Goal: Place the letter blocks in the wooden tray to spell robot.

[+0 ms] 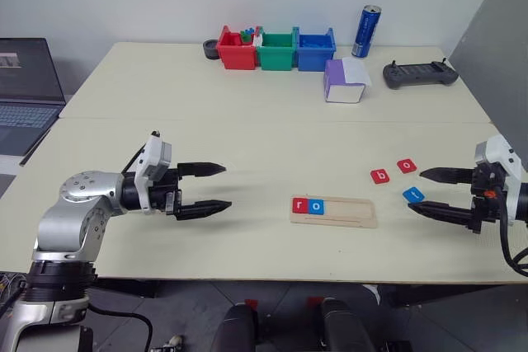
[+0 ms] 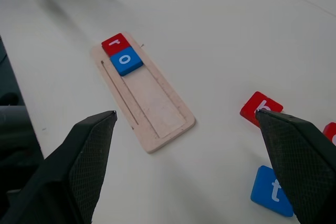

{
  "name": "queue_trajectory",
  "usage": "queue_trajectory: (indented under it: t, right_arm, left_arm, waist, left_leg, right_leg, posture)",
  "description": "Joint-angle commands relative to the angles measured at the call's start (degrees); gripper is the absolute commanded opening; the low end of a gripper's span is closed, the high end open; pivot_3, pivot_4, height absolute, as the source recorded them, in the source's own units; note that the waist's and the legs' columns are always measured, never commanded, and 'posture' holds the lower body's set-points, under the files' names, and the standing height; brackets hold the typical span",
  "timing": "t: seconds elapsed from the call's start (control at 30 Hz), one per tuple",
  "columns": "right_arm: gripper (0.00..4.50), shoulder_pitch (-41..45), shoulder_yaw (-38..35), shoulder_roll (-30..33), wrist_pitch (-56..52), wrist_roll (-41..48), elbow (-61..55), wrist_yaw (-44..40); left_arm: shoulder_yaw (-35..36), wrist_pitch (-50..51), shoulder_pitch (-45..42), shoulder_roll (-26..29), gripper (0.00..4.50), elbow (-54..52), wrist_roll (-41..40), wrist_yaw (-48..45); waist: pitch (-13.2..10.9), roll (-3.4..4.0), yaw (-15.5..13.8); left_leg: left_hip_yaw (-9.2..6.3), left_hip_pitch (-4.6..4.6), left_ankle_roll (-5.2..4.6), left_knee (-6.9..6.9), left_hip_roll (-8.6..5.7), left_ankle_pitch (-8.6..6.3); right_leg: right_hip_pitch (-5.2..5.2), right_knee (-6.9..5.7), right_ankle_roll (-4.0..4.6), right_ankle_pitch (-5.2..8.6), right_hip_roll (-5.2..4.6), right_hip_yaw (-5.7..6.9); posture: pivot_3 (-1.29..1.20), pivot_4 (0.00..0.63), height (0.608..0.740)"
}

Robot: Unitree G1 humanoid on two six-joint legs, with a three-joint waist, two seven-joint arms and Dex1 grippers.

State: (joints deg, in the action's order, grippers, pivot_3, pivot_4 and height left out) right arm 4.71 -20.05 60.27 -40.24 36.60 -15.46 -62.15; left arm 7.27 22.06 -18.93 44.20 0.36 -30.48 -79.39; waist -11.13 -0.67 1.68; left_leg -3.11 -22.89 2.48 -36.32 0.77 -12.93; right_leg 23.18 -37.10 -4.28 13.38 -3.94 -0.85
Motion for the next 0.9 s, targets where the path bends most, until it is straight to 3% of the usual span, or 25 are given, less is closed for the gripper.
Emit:
queue_trajectory:
  t: [0.03, 0.27, 0.43, 0.7, 0.9]
  right_arm:
    - [4.5, 3.2, 1.08, -3.16, 0.61, -2.47, -1.45, 7.34]
    - [4.5, 4.8, 0.76, -14.95, -5.33, -4.07, -8.45, 26.23]
    - [4.5, 4.34, 1.71, -19.98, -13.33, -6.34, -11.8, 38.2]
    - [4.5, 10.5, 2.27, -26.64, -21.47, -7.89, -9.08, 47.89]
    - [4.5, 11.69, 4.55, -29.94, -24.75, -8.52, -10.96, 49.82]
  left_arm:
    - [1.42, -1.5, 0.78, 0.9, 4.45, -1.29, -0.72, -0.02]
    - [3.3, -0.3, 4.48, 1.6, 4.45, -5.64, -2.4, 1.72]
    - [3.55, -0.2, 6.09, 2.1, 4.45, -6.56, -2.68, 1.89]
    - [1.47, -1.4, 6.14, 1.97, 4.45, -5.91, -1.27, 0.75]
    - [1.02, -1.56, 6.66, 2.79, 4.45, -6.28, -0.97, 0.72]
  waist:
    - [0.02, -0.04, 0.11]
    - [0.04, -0.06, 0.06]
    - [0.06, -0.1, 0.01]
    - [0.09, -0.13, 0.24]
    - [0.1, -0.14, 0.14]
  left_leg:
    - [0.01, 0.01, 0.0, 0.0, 0.0, 0.0]
    - [-0.01, 0.0, 0.0, 0.06, 0.04, 0.0]
    - [-0.01, 0.0, 0.0, 0.08, 0.04, 0.0]
    - [0.0, 0.03, -0.01, 0.08, 0.07, 0.0]
    - [-0.05, 0.03, -0.01, 0.22, 0.18, 0.0]
  right_leg:
    - [0.0, 0.0, 0.0, 0.0, 0.0, 0.0]
    - [0.04, 0.01, 0.1, -0.04, 0.05, -0.01]
    - [0.05, 0.01, 0.12, -0.04, 0.05, -0.01]
    - [0.06, -0.02, 0.45, 0.07, 0.1, -0.02]
    - [0.09, -0.01, 0.37, -0.02, 0.23, 0.02]
  posture:
    - [0.0, 0.15, 0.74]
    - [0.0, 0.15, 0.74]
    - [0.0, 0.15, 0.74]
    - [0.0, 0.15, 0.74]
    - [0.0, 0.15, 0.74]
